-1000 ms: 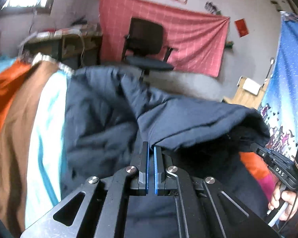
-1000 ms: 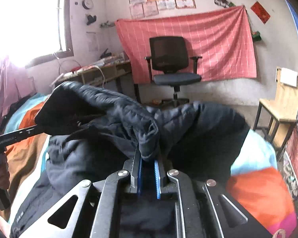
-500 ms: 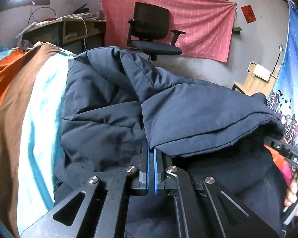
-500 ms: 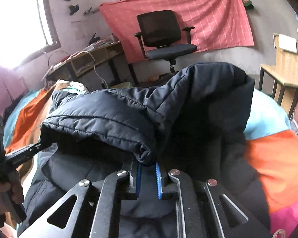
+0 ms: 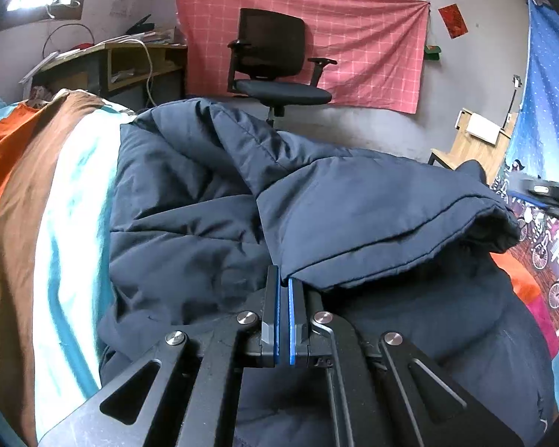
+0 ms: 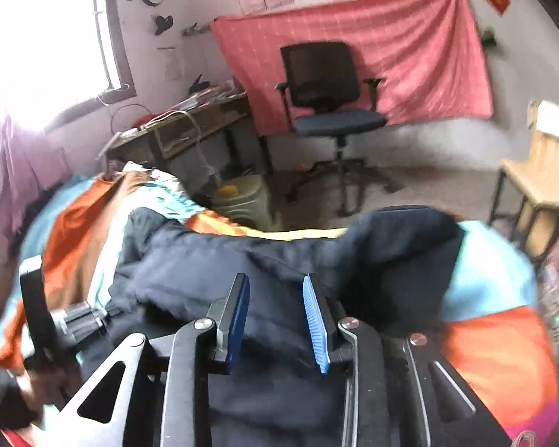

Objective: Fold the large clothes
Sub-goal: 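Lay the folded hem on the jacket and open both grippers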

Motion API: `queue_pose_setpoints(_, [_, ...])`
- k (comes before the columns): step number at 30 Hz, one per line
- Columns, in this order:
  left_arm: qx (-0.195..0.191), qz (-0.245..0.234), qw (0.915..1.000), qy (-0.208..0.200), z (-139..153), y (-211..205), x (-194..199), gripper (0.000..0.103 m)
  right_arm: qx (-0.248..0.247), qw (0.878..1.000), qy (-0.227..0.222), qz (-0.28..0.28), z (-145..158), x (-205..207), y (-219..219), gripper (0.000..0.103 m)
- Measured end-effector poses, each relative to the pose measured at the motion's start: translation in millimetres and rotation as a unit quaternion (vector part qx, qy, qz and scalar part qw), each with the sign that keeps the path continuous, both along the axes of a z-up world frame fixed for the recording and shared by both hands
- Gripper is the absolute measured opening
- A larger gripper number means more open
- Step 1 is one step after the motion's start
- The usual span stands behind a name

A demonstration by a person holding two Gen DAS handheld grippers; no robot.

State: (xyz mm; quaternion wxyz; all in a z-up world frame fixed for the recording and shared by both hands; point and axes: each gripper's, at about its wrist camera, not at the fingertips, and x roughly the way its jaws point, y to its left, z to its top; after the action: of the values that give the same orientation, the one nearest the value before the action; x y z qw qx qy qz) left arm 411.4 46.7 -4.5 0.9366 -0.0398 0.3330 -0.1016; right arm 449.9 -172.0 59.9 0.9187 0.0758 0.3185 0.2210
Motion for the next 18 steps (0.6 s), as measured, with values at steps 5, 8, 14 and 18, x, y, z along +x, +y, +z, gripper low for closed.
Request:
queue_pose_setpoints(5, [-0.008, -0.018, 0.9998, 0.003, 5.0, 6.8, -0.5, 0.002, -0.032, 0.999, 0.036, 0.002, -35.3, 28.2, 22.4, 0.029])
queue_pose_setpoints(8, [-0.041, -0.023, 0.9989, -0.002, 14.4, 22.4, -9.9, 0.005, -0.036, 0.998, 0.048, -0.006, -53.8, 35.5, 21.7, 0.029])
queue_pose_setpoints(14, [-0.044, -0.056, 0.9956, -0.060, 54.7, 18.4, -2.6, 0.031, -0.034, 0.998, 0.053, -0.008, -65.9, 45.2, 21.9, 0.029])
queue_pose_setpoints(18, [-0.057, -0.081, 0.9949, -0.018, 54.3, -4.2, 46.4, 0.031, -0.026, 0.998, 0.054, -0.004, -70.5, 44.1, 16.8, 0.029])
